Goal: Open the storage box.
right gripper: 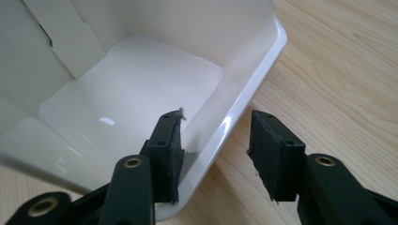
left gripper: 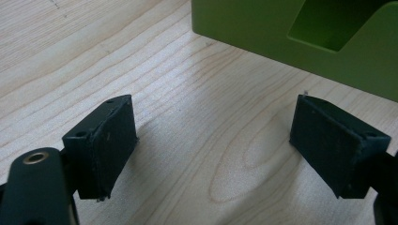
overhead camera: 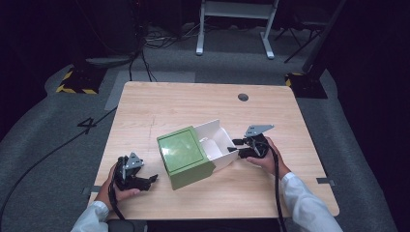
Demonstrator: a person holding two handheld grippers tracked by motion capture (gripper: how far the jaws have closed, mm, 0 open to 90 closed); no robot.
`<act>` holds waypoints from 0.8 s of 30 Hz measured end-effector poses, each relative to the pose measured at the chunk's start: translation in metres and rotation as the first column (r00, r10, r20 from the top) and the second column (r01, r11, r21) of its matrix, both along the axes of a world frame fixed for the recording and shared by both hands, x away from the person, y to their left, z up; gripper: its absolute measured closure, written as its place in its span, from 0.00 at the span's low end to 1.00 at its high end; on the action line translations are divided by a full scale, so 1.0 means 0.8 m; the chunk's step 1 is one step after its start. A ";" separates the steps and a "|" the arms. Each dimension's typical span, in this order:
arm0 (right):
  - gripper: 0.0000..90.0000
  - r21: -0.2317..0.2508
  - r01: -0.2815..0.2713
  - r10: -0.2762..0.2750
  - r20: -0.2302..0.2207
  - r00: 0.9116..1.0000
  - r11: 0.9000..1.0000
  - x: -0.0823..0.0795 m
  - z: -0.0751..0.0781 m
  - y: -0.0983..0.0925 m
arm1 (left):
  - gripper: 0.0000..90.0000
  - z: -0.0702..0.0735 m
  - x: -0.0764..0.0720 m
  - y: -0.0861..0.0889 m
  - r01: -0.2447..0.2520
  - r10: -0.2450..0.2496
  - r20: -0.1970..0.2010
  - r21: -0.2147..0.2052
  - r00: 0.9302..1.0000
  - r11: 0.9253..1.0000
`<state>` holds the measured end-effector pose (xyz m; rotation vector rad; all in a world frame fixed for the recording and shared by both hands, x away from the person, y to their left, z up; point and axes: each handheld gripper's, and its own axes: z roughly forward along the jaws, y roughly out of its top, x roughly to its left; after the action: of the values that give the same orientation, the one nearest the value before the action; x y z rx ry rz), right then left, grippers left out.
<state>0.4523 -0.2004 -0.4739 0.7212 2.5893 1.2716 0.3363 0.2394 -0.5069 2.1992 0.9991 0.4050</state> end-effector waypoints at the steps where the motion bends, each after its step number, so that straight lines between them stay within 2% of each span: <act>1: 0.59 -0.002 0.002 -0.002 0.001 1.000 1.000 0.000 0.000 0.000 | 0.17 0.000 0.000 0.000 -0.001 0.001 0.001 -0.001 1.000 1.000; 6: 0.52 -0.017 0.009 -0.009 0.013 1.000 1.000 0.000 0.002 0.000 | 0.17 0.000 0.000 0.000 -0.001 0.001 0.001 -0.001 1.000 1.000; 12: 0.45 0.014 0.025 -0.025 0.035 0.999 1.000 -0.002 0.016 -0.005 | 0.17 0.000 0.000 0.000 -0.001 0.001 0.001 -0.001 1.000 1.000; 22: 0.41 0.037 0.045 -0.048 0.079 0.996 0.998 -0.008 0.040 -0.020 | 0.17 0.000 0.000 0.000 0.000 0.000 0.000 0.000 1.000 1.000; 24: 0.41 0.029 0.045 -0.047 0.087 0.995 0.999 -0.010 0.044 -0.024 | 0.17 0.000 0.000 0.000 -0.001 0.001 0.001 -0.001 1.000 1.000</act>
<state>0.4443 -0.2194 -0.4384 0.7093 2.4762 1.2966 0.3363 0.2394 -0.5070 2.1976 0.9991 0.4058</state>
